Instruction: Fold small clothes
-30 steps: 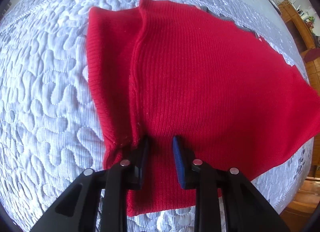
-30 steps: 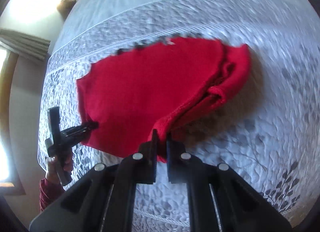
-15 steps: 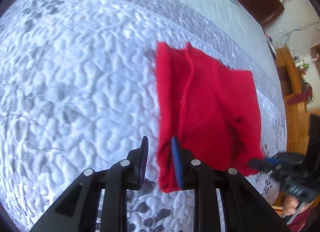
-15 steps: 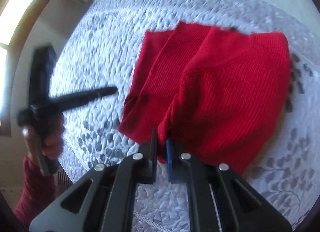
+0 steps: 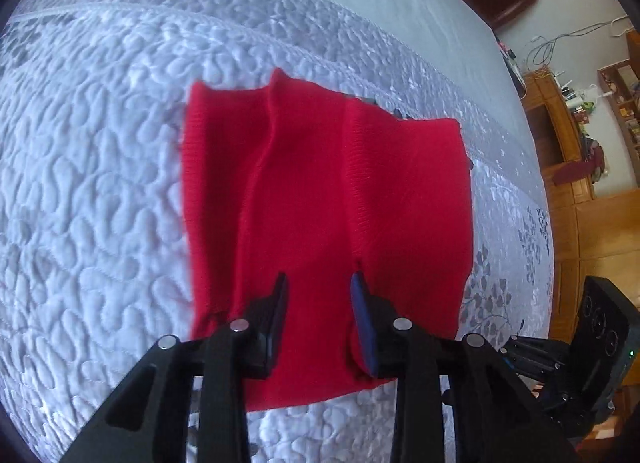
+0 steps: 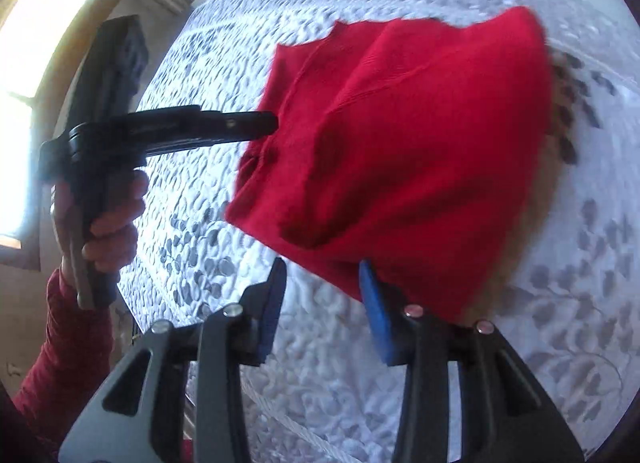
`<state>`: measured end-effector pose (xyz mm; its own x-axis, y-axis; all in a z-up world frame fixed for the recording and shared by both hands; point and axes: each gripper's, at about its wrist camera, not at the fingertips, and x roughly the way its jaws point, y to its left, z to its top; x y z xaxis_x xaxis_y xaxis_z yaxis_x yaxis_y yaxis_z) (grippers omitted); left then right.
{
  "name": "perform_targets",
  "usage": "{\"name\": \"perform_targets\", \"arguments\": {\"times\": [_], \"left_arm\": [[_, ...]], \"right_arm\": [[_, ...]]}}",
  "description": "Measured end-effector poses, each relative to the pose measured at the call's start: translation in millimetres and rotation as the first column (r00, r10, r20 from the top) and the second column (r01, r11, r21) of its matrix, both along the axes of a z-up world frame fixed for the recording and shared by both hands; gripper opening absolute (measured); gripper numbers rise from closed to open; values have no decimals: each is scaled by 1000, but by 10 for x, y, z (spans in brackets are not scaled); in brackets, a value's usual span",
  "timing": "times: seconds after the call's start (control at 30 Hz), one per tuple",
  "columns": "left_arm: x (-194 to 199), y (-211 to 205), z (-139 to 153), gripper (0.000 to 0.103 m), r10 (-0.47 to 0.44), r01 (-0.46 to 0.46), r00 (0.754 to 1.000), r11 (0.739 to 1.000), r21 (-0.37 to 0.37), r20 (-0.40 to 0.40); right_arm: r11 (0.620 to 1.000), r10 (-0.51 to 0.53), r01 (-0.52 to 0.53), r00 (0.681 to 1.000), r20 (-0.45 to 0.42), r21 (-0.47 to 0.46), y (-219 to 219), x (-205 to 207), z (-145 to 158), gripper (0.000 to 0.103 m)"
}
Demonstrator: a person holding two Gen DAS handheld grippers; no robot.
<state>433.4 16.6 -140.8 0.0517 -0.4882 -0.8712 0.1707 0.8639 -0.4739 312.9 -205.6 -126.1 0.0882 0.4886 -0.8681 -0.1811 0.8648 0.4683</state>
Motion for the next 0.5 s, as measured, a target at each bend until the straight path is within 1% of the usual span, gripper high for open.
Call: {"name": "perform_targets", "arguments": {"times": [0.03, 0.13, 0.2, 0.27, 0.33, 0.37, 0.4, 0.47, 0.5], "left_arm": [[43, -109, -51, 33, -9, 9, 1000, 1000, -4, -17], [178, -349, -204, 33, -12, 13, 999, 999, 34, -41], [247, -415, -327, 34, -1, 3, 998, 1000, 23, -65], [273, -437, -391, 35, 16, -12, 998, 998, 58, -69], [275, -444, -378, 36, 21, -19, 998, 999, 38, -57], [269, -454, -369, 36, 41, -39, 998, 999, 27, -44], [270, -472, -369, 36, 32, -32, 999, 999, 16, -42], [273, -491, -377, 36, 36, -37, 998, 999, -21, -59], [282, -496, -370, 36, 40, -43, 997, 998, -51, -66]], "right_arm": [[1000, -19, 19, 1000, 5, -11, -122, -30, 18, 39], [997, -66, 66, 998, 10, -46, -504, -109, -8, 39], [995, -88, 88, 996, 3, -43, -665, -158, -57, 39], [994, -106, 105, 994, 1, -30, -797, -218, -120, 39], [993, -114, 114, 994, -2, -10, -898, -278, -174, 39], [993, -119, 119, 993, -6, 4, -938, -297, -217, 39], [992, -123, 123, 992, -9, 8, -965, -301, -232, 39], [992, -127, 127, 992, -12, 15, -985, -337, -291, 39], [992, -128, 128, 992, -14, 20, -972, -334, -316, 39]]}}
